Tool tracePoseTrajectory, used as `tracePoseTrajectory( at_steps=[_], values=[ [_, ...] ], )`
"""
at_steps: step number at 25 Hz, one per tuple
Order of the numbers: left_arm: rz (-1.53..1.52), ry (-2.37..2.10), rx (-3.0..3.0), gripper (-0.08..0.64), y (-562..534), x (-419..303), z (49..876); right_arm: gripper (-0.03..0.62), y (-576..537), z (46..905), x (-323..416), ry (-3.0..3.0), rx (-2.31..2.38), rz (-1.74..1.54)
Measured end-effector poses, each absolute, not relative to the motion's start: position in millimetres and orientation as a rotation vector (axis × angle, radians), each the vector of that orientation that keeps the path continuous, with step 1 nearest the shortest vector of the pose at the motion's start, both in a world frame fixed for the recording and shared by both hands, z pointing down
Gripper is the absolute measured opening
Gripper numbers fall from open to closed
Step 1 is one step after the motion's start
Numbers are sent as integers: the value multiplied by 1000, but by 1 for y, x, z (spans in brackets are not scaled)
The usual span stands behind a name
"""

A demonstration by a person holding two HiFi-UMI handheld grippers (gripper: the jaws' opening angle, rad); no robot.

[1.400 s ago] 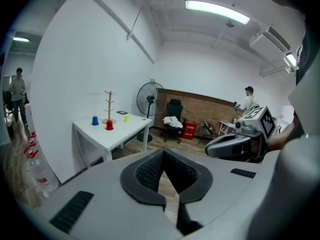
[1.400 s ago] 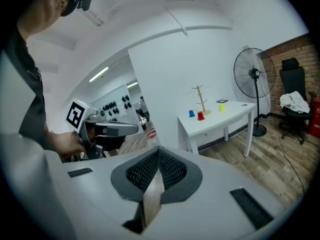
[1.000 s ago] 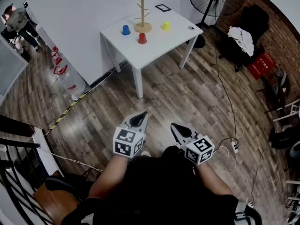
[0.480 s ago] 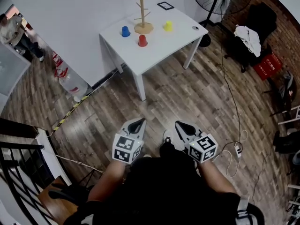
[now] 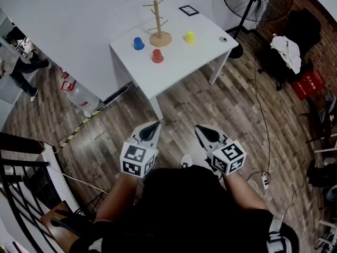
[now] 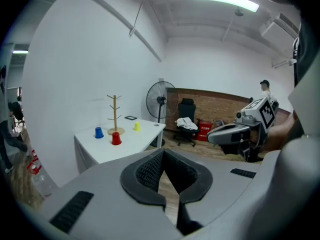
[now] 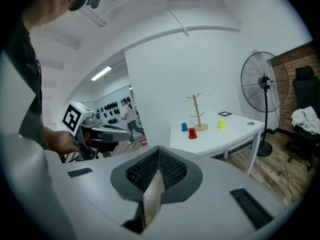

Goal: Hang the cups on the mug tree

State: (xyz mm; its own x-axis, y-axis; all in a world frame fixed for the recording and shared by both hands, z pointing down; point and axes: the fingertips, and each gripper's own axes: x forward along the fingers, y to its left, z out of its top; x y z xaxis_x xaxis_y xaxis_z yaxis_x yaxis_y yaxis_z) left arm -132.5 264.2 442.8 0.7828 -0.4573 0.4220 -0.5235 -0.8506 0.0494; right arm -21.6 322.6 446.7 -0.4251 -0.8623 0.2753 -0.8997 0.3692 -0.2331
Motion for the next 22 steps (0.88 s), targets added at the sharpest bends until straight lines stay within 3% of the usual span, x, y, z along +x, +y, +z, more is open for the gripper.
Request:
tracePoseTrajectory(
  at_steps=[22],
  values=[
    [681,-845,2686,12,183,-82,477,6,240,483,32,-2525,1508,641]
  ],
)
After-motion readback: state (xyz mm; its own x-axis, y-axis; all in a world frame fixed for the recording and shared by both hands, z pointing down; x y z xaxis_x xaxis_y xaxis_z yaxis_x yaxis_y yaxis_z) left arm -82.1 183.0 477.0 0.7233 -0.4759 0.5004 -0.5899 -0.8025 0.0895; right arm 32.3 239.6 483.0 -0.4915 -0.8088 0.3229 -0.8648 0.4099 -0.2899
